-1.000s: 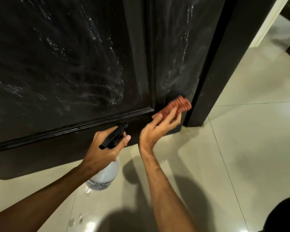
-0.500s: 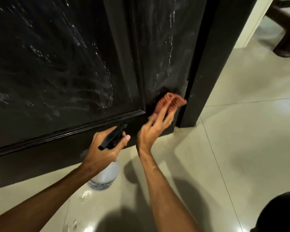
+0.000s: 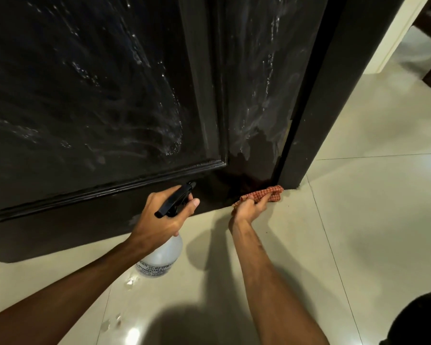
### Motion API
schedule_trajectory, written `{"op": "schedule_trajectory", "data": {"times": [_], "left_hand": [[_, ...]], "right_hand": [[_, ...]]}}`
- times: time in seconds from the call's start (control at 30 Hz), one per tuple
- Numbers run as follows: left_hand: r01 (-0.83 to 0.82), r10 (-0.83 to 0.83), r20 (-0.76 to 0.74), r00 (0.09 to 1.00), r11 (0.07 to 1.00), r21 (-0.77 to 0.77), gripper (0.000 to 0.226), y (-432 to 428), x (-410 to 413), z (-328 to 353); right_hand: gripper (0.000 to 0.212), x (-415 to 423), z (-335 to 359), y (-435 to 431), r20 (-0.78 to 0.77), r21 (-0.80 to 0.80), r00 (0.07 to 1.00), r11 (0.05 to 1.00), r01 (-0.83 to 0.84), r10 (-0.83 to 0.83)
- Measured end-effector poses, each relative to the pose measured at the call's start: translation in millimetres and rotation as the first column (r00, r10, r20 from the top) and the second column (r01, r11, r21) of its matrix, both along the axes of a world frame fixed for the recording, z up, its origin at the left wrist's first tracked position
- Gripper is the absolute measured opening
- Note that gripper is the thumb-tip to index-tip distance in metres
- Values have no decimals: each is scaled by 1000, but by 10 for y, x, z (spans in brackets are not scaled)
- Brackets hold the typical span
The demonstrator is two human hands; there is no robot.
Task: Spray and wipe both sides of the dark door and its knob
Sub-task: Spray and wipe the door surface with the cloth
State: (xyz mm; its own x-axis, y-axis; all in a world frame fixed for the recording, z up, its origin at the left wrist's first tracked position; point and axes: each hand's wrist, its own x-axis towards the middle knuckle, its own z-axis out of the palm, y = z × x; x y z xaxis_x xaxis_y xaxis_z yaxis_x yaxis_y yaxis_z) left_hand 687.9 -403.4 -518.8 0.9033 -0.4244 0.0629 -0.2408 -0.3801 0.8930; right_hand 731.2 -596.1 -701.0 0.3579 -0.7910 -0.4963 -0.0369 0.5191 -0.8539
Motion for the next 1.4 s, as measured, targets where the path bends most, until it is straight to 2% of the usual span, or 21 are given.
{"op": "schedule_trajectory", "data": {"times": [0.17, 0.2, 0.27, 0.33, 0.4, 0.47, 0.57, 0.63, 0.67, 0.7, 0.77, 0.83, 0.87, 0.9, 0.93, 0.97, 1.03, 1.13, 1.23, 1.33, 1.4], "left_hand": [[-66, 66, -7, 998, 998, -9, 37, 150, -27, -77], [-87, 87, -1, 996, 996, -1, 36, 175, -43, -88], [-135, 135, 1, 991, 991, -5, 27, 197, -45, -96], [-190, 190, 4, 982, 982, -15, 19, 285, -12, -93], [-222, 222, 12, 975, 975, -19, 21, 401, -11, -107], [-270, 270, 0, 963, 962, -31, 18, 538, -69, -123], [-277, 276, -28, 961, 960, -39, 13, 583, -122, -149], [-288, 288, -22, 958, 956, -56, 14, 630, -85, -87], [-296, 296, -14, 955, 953, -61, 17, 661, -59, -59], [-307, 307, -12, 952, 950, -64, 21, 691, -46, -47], [-339, 339, -7, 941, 939, -56, 25, 760, -45, -40], [-382, 382, -15, 924, 922, -55, 22, 800, -72, -72], [-421, 421, -18, 907, 905, -54, 20, 874, -102, -85], [-440, 439, -15, 898, 897, -49, 18, 917, -111, -114], [-458, 458, -7, 889, 888, -44, 18, 976, -135, -149], [-484, 484, 0, 875, 874, -42, 17, 1045, -158, -186], [-552, 553, -5, 833, 832, -48, 17, 1145, -217, -278], [-636, 637, 5, 771, 770, -38, 19, 1221, -325, -416], [-668, 667, 54, 743, 744, 7, 27, 1375, -458, -563], [-693, 692, 43, 721, 721, 8, 32, 1458, -421, -572], [-703, 703, 32, 711, 711, 6, 30, 1469, -310, -530]], "right_hand": [[75, -142, 312, 809, -22, -9, 987, 988, -157, 156], [74, -189, 367, 1056, -3, -43, 981, 980, -192, 192], [65, -278, 573, 1296, 28, -247, 976, 948, -201, 214], [57, -224, 759, 1304, 80, -564, 972, 814, -137, 219], [52, -181, 881, 1274, 49, -781, 970, 615, -111, 237], [56, -203, 799, 1311, -40, -878, 960, 448, -166, 278], [91, -410, 347, 1282, -219, -941, 880, 145, -304, 422], [89, -396, 219, 1136, -294, -951, 824, -61, -303, 483], [79, -331, 255, 1065, -283, -958, 832, -103, -266, 477], [68, -282, 344, 1027, -262, -965, 852, -101, -243, 454], [52, -212, 558, 1048, -193, -981, 915, -46, -189, 354], [49, -193, 572, 1063, -161, -987, 941, -73, -145, 298], [52, -181, 523, 1092, -199, -972, 918, -185, -142, 342], [56, -176, 452, 1060, -282, -923, 874, -360, -135, 395], [58, -166, 363, 1029, -400, -827, 802, -552, -107, 444], [58, -116, 300, 991, -524, -712, 712, -699, -65, 467], [55, -27, 334, 923, -674, -531, 609, -847, -7, 418], [41, 92, 549, 1092, -692, -342, 634, -930, 134, 346], [41, 142, 663, 1580, -658, -156, 681, -943, 295, 322], [52, 175, 388, 1740, -698, 180, 704, -921, 346, 128], [57, 216, 234, 1579, -709, 283, 705, -906, 313, 22]]}}
